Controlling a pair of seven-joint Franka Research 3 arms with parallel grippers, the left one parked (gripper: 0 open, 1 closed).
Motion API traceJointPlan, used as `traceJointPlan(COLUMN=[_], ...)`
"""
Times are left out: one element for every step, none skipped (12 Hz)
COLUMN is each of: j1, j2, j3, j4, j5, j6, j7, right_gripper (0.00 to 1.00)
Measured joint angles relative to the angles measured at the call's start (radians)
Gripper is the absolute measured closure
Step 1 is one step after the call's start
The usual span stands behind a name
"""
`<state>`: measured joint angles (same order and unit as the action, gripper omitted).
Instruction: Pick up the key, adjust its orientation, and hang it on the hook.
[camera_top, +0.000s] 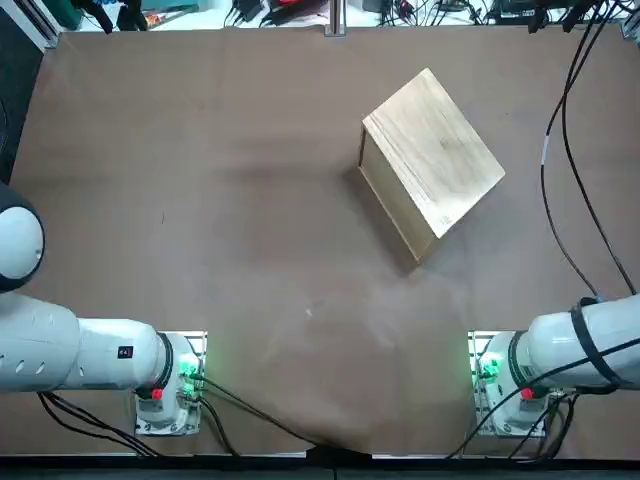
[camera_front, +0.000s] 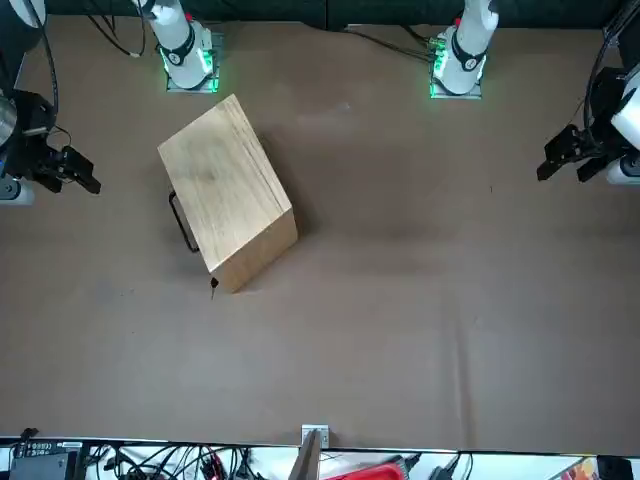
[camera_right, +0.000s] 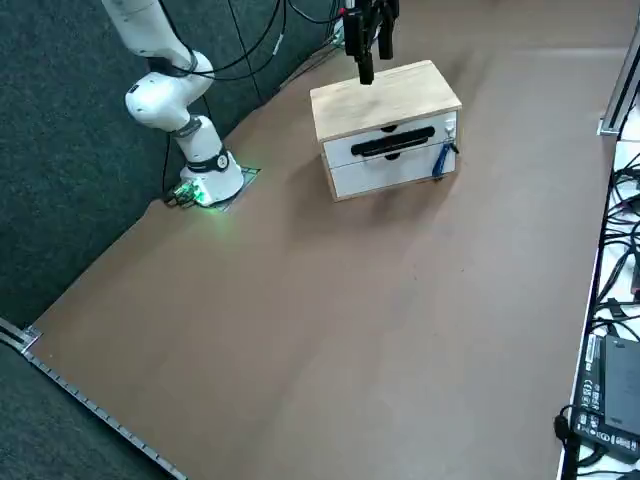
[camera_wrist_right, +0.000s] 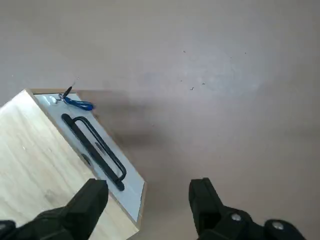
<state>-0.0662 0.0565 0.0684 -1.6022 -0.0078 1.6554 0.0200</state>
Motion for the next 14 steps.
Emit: traceJointPlan(j1=[0.0,0.0,0.002,0.026,0.049,0.071,0.087,0.097,0.103,0.107,0.108,0.109,0.109,0.109], j2=[-0.002,-0.004,-0.006,-0.014,-0.018,-0.021,-0.023,-0.024,-0.024,-0.024,-0.024,-0.024,-0.024,-0.024], j3=[0.0,-0.001,-0.004,-0.033,-0.06,-0.083,-0.097,-0.102,-0.104,-0.104,-0.105,-0.105,-0.105,-0.105], j4=[0.0,0.0,0.0,0.0,0.0,0.0,0.0,0.0,0.0,0.0,0.0,0.0,0.0,0.0], j5=[0.0,0.0,0.0,0.001,0.001,0.002,0.002,0.002,0.002,0.002,0.002,0.002,0.002,0.002], j6=[0.0,0.0,0.0,-0.004,-0.009,-0.012,-0.013,-0.014,-0.014,-0.015,-0.016,-0.016,-0.017,-0.017], j7=[0.0,0.0,0.0,0.0,0.0,0.0,0.0,0.0,0.001,0.001,0.001,0.001,0.001,0.001], right_gripper=[0.0,0.0,0.0,0.0,0.0,0.0,0.0,0.0,0.0,0.0,0.0,0.0,0.0,0.0])
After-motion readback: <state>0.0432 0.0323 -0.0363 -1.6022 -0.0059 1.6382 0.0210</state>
